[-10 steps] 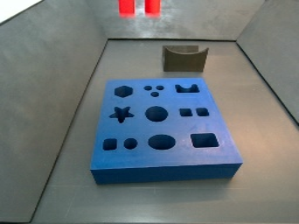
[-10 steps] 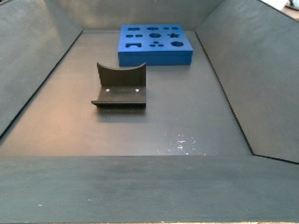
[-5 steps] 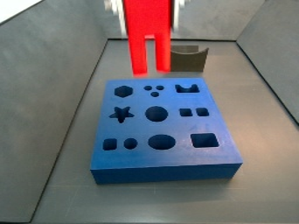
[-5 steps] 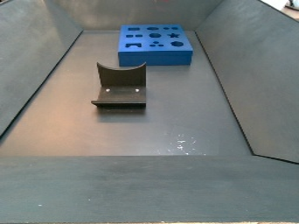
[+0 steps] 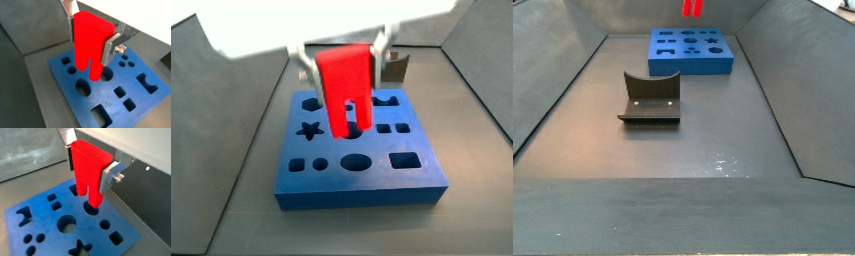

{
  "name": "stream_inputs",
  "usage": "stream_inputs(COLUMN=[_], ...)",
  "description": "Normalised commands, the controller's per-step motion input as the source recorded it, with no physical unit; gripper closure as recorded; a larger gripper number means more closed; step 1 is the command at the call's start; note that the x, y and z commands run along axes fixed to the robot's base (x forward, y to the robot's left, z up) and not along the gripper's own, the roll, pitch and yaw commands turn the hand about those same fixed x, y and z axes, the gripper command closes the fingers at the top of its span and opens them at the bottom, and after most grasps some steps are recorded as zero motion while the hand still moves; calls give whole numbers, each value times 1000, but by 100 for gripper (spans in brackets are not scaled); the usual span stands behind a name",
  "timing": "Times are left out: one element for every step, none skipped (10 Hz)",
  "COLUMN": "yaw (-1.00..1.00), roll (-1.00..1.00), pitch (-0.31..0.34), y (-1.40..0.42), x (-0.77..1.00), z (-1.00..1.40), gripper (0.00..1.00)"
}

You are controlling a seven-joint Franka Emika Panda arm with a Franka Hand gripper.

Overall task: Pick up the square-circle object. Move up. Move to above the board. Insert the square-circle object.
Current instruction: Insert the square-circle object.

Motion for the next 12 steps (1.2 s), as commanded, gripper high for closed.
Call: stream_inputs(yaw=[-17,-300,-206,0,-89,-146,0,40,0,0,-69,0], roll=[50,127,103,0,230,281,239,0,39,267,186,0], pitch=[0,0,0,0,-186,-153,-230,-130,-33,-74,0,0], y=[0,194,63,0,-174,-171,-186,-34,-31,-217,-63,0], x=[0,77,0,0,-137,-177,-143,-57,0,-151,-140,-17], z=[-17,-200,-166,-40,-654,-651,-594,-106,-57,-346,-163,0], gripper=[100,100,100,100,100,100,100,100,100,100,100,100])
